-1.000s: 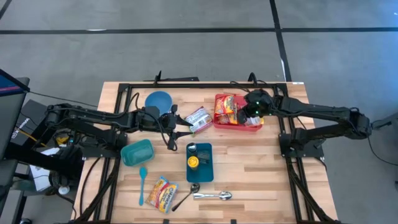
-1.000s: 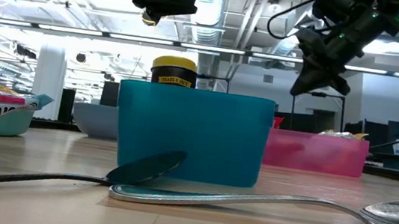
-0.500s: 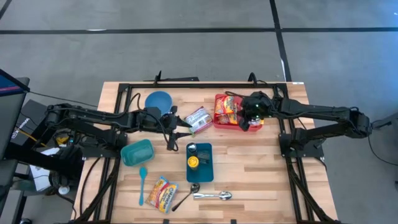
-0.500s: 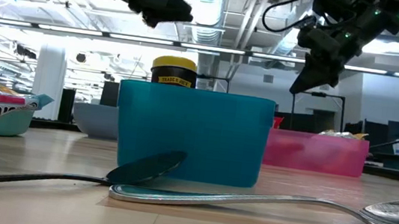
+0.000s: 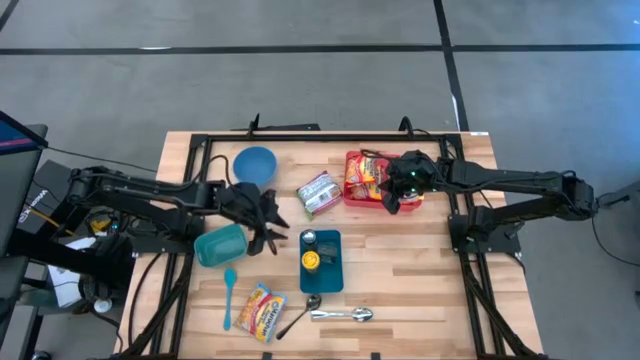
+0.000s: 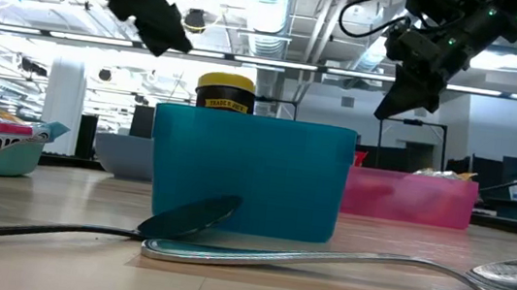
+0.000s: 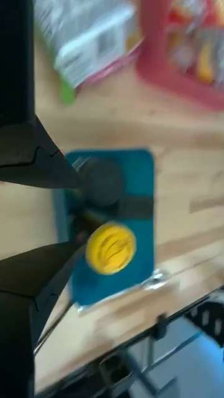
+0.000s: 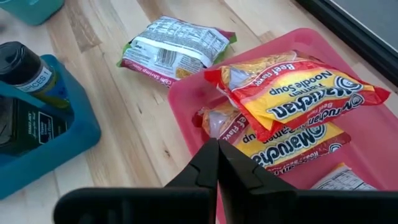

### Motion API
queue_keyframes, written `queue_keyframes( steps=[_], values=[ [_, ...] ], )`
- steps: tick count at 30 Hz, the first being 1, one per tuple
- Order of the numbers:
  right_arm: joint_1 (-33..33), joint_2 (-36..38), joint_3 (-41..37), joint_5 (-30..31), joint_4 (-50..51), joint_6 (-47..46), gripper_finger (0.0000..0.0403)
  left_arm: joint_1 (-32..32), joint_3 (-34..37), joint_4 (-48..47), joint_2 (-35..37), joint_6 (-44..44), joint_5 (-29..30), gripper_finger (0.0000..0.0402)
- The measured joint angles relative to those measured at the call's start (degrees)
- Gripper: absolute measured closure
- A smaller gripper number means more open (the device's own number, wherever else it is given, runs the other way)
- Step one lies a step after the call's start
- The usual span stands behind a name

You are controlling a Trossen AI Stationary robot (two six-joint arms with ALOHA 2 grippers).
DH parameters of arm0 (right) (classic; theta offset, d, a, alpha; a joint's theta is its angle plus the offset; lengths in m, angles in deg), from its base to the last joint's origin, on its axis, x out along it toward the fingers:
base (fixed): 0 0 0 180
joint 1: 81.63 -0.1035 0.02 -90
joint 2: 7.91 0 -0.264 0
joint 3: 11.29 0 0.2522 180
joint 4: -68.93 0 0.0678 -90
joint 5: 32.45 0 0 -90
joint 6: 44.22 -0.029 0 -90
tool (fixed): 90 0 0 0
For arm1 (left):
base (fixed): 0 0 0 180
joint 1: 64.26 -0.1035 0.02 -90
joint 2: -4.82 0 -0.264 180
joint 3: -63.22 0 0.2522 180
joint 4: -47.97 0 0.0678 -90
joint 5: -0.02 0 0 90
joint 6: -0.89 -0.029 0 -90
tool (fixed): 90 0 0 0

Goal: Pick & Place Food Item
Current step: Put the light blue noodle pack into the red bin

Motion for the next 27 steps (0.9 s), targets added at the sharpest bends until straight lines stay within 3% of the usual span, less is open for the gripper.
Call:
queue_keyframes(
  steps=[6,13,27],
  values=[
    [0.00,0.00,0.00,0.00,-0.15,-0.02,0.0402,3.03,0.03,-6.41,-0.04,3.01,-3.75,0.0257],
    [0.00,0.00,0.00,-0.01,-0.16,-0.20,0.0402,8.70,3.35,-5.95,-0.11,5.85,-3.77,0.0257],
    [0.00,0.00,0.00,-0.02,-1.20,-1.51,0.0402,15.47,12.18,14.60,-0.08,9.05,-3.77,0.0257]
  ],
)
